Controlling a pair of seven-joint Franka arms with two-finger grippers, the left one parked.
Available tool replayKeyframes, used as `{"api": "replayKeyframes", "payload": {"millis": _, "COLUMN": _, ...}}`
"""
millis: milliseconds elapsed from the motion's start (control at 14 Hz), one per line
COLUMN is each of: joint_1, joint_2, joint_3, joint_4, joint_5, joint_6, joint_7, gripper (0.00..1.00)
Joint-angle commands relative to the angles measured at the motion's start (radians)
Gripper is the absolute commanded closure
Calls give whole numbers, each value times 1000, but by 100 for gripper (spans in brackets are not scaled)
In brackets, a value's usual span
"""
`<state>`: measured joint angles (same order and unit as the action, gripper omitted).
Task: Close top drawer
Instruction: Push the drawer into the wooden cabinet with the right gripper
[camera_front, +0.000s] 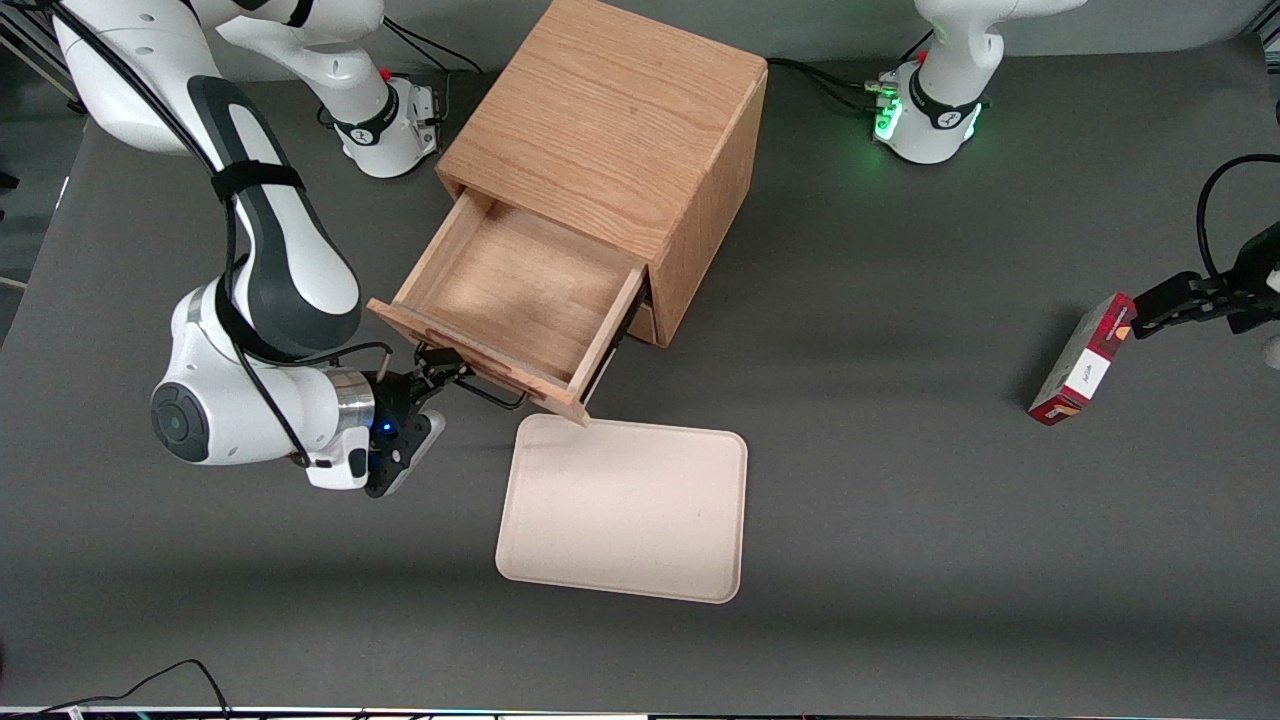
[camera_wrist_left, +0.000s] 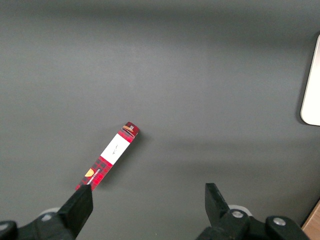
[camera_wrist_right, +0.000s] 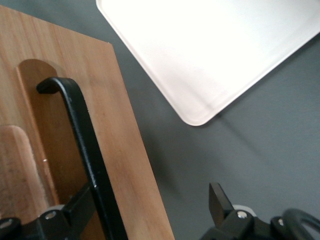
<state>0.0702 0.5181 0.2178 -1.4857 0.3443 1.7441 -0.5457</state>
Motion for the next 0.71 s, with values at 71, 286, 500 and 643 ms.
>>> {"api": "replayKeyframes", "payload": {"millis": 71, "joint_1": -3, "joint_2": -128, "joint_3": 23, "joint_4": -180, "joint_5": 70, "joint_6": 58, "joint_7": 27, "gripper": 0}}
{"api": "replayKeyframes", "payload": {"millis": 286, "joint_1": -4, "joint_2": -194, "joint_3": 46, "joint_4": -280, "joint_5": 88, "joint_6": 101, "joint_7": 30, "gripper": 0}}
{"api": "replayKeyframes", "payload": {"millis": 500, "joint_1": -3, "joint_2": -245, "joint_3": 67, "joint_4": -369, "joint_5": 108, "joint_6": 153, "joint_7": 32, "gripper": 0}}
{"api": "replayKeyframes", "payload": {"millis": 643, "joint_1": -3, "joint_2": -271, "joint_3": 69, "joint_4": -413, "joint_5": 139, "joint_6": 178, "joint_7": 32, "gripper": 0}}
